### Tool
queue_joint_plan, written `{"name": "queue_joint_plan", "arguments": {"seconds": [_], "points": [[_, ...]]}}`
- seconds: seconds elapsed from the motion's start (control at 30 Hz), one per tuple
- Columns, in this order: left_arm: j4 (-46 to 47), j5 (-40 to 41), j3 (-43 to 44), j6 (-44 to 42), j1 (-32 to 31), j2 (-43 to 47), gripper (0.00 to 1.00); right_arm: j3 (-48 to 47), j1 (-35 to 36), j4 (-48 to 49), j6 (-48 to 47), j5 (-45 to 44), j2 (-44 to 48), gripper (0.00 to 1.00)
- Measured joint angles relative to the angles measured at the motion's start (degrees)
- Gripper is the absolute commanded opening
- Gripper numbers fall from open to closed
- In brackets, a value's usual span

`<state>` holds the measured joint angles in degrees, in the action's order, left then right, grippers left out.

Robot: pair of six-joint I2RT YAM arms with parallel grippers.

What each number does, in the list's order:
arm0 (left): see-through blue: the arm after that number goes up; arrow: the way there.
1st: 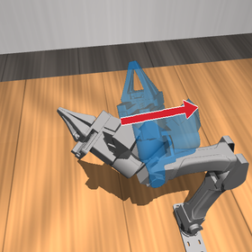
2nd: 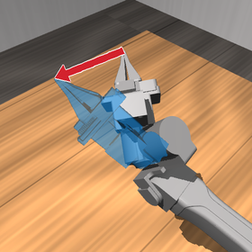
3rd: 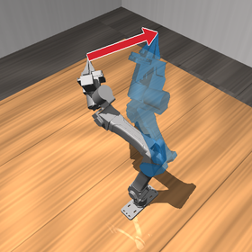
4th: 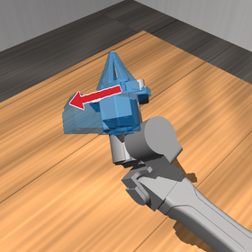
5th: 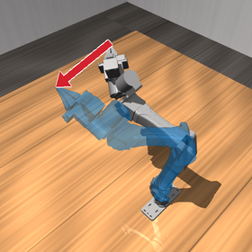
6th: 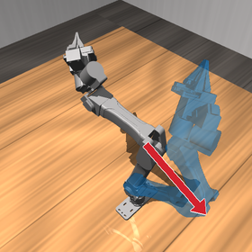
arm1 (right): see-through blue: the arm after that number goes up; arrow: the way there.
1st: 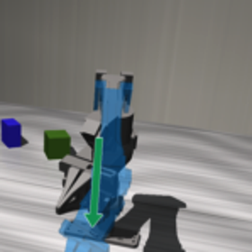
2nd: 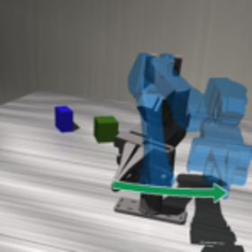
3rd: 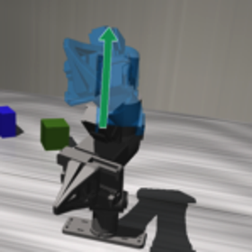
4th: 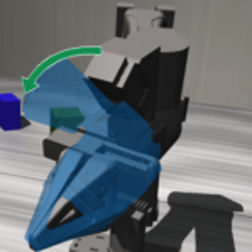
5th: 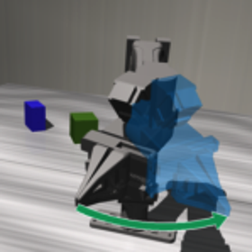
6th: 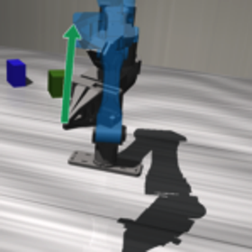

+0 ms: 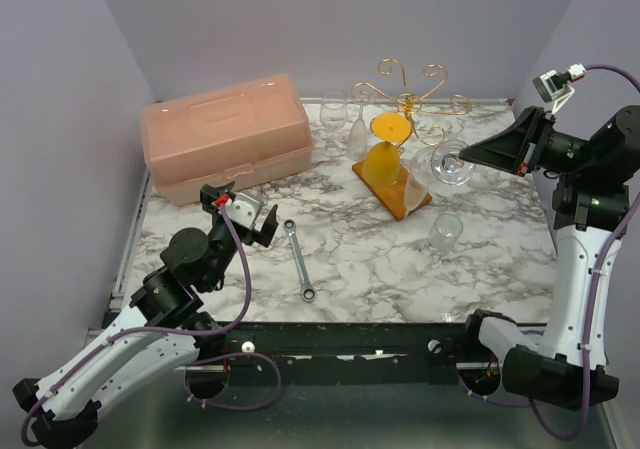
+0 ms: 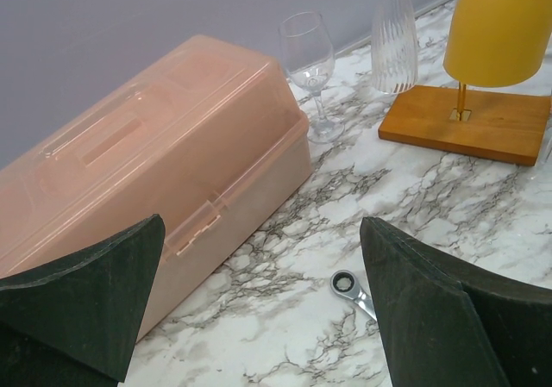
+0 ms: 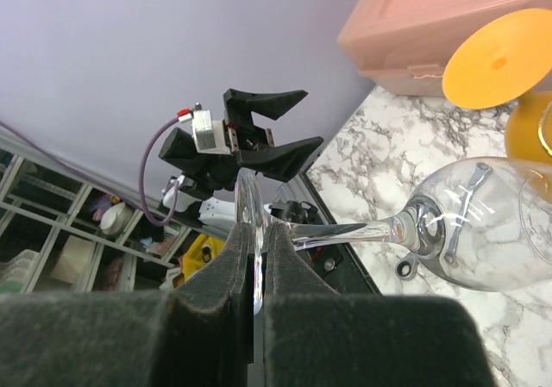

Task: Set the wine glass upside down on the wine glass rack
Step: Turn the wine glass upside down at the wine rack.

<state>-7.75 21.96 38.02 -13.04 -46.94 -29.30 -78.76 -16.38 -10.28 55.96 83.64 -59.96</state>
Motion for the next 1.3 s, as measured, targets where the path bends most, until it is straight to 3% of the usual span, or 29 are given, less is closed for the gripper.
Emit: {"name": "queue_joint_plan", "arguments": {"seconds": [0.53, 1.3], "points": [[0.0, -0.8, -0.3, 0.7, 0.1, 0.9, 0.99, -0.8, -6.2, -0.2, 0.0, -0.1, -2.0, 0.00], [0.3, -1.3, -0.5, 0.9, 0.1, 1.6, 0.99, -0.8, -7.2, -5.0, -2.5, -1.4, -0.7, 0.00]]}}
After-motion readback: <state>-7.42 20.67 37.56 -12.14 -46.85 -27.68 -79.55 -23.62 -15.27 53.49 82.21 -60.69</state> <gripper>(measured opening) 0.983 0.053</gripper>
